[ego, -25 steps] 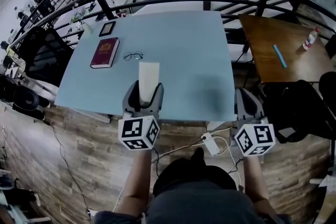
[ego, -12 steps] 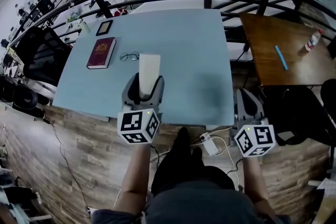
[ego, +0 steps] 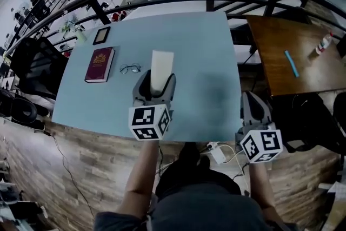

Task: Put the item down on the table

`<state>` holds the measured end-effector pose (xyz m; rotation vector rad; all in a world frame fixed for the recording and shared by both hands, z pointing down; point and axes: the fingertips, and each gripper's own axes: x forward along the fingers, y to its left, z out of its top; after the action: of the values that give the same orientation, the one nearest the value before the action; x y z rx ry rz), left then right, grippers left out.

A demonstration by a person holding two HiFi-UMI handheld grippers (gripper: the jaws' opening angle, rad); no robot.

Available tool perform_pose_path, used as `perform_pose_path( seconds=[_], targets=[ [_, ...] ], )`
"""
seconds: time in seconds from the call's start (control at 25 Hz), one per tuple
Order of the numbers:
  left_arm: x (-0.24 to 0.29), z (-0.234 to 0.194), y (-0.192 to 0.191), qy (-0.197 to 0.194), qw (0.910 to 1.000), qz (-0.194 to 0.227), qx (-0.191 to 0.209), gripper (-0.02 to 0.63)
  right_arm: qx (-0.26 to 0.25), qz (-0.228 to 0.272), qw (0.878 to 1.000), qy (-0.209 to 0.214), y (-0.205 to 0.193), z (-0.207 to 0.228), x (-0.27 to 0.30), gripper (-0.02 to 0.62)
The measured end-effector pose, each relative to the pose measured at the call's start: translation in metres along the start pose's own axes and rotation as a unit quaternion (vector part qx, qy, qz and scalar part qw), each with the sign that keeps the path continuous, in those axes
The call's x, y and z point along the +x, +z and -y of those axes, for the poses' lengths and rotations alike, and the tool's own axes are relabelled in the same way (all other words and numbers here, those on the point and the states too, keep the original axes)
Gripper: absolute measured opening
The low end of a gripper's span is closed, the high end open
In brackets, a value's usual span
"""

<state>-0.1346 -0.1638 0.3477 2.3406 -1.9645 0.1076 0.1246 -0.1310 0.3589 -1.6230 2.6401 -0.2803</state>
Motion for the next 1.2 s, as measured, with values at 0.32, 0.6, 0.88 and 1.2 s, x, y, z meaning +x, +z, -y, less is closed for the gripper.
perform_pose_path(
  seconds=[0.32, 0.6, 0.88, 1.2],
  targets=[
    [0.064, 0.01, -0.021, -0.049, 0.9982, -0.035, 0.003, 0.308, 0.006, -0.008, 0.999, -0.033, -0.004, 0.012, 0.024, 0.003],
    [0.12, 0.018, -0.054, -0.09, 0.9929, -0.077, -0.002, 0.308, 0.009, -0.02, 0.998, -0.064, -0.011, 0.021, 0.043, 0.003],
    [0.163, 0.027, -0.11, -0.117, 0.9831, -0.141, -0.002, 0.308, 0.012, -0.03, 0.996, -0.089, -0.016, 0.024, 0.052, 0.003],
    [0.189, 0.037, -0.166, -0.128, 0.9692, -0.21, 0.009, 0.308, 0.014, -0.043, 0.992, -0.117, -0.02, 0.03, 0.048, 0.003]
  ],
)
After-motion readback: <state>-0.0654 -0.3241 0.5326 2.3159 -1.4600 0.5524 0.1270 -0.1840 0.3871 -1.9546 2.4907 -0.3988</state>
